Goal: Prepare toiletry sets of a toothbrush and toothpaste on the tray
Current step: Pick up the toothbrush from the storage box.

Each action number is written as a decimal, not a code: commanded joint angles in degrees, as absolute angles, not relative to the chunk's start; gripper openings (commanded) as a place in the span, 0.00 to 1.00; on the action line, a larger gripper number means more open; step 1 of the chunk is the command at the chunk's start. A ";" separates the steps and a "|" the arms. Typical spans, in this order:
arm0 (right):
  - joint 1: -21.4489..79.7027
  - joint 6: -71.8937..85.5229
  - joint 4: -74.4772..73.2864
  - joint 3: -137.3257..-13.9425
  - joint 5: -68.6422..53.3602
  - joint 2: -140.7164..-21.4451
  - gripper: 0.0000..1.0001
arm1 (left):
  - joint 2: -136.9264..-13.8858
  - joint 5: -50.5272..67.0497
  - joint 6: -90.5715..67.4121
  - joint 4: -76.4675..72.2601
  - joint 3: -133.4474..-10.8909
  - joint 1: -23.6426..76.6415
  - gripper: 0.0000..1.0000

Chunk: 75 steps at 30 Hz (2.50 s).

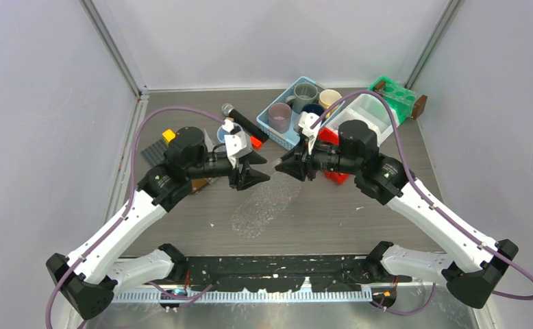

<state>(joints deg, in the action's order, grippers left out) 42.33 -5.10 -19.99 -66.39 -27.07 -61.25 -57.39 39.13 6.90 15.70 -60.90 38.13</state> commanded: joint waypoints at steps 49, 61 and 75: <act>60.46 -20.20 27.93 -42.21 23.09 -57.19 0.01 | -66.07 -5.35 -71.88 11.19 -64.07 42.77 0.56; 63.95 -26.87 35.33 -38.92 28.69 -59.12 0.01 | -67.00 -6.98 -78.25 17.74 -65.71 43.08 0.59; 67.47 -32.18 39.81 -37.70 31.05 -62.05 0.01 | -70.06 -5.63 -82.78 17.49 -66.91 43.42 0.44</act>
<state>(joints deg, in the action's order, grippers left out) 66.57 -29.80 34.76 -38.22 29.41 -61.56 -70.08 -5.37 -80.97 18.63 -64.12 43.13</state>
